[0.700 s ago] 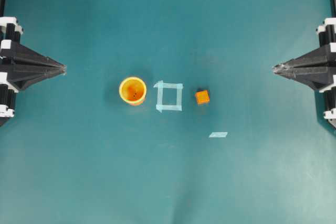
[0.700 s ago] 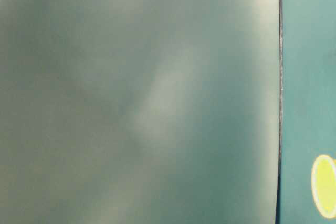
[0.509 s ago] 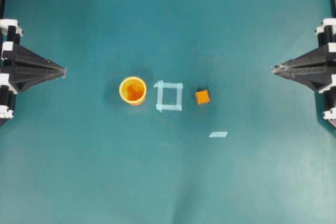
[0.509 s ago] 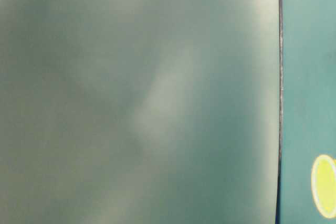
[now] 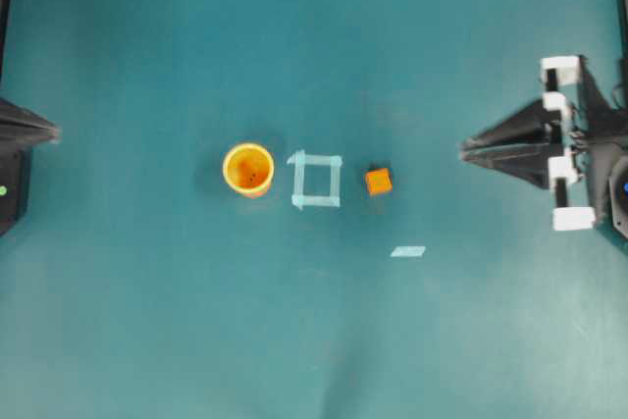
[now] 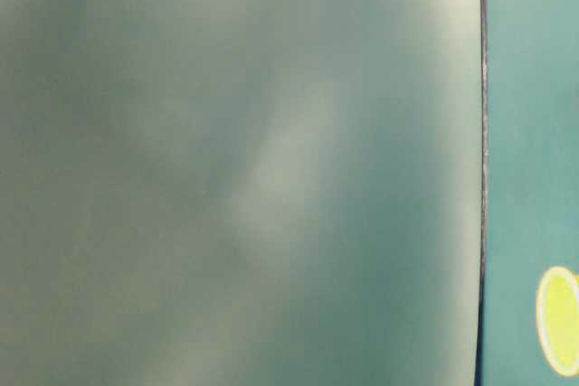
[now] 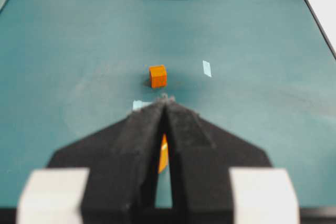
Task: Move the block to the left with right arm.
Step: 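Move the right gripper leftward toward the orange cube, then lower the right gripper and close it around the orange cube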
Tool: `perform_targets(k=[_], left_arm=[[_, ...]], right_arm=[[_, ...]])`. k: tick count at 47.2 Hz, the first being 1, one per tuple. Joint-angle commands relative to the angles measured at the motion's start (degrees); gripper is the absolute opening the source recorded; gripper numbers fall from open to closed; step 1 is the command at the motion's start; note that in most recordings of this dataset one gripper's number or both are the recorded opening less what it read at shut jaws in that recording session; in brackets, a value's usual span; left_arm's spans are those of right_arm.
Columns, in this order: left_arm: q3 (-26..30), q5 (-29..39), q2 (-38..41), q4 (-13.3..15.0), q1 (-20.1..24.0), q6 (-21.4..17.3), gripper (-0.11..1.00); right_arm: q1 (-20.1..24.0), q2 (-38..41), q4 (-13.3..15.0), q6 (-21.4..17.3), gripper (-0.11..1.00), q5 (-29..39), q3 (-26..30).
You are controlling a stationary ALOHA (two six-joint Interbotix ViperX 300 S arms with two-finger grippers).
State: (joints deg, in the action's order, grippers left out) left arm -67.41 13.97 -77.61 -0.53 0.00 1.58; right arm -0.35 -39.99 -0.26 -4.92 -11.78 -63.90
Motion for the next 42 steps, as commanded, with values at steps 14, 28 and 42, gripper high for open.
perform_targets(k=[14, 28, 42], left_arm=[[-2.64, 11.25, -16.61, -0.18, 2.37, 0.44, 0.0], [-2.29, 13.36, -17.05, -0.18, 3.16, 0.35, 0.0], [-2.2, 13.36, -17.14, -0.18, 3.16, 0.0, 0.0]], right_arm=[[-0.18, 17.49, -0.09, -0.18, 0.57, 0.44, 7.82], [-0.09, 33.93, 3.78, 1.41, 0.58, 14.77, 18.28], [-1.23, 40.61, 12.22, 2.02, 0.58, 26.89, 25.84]])
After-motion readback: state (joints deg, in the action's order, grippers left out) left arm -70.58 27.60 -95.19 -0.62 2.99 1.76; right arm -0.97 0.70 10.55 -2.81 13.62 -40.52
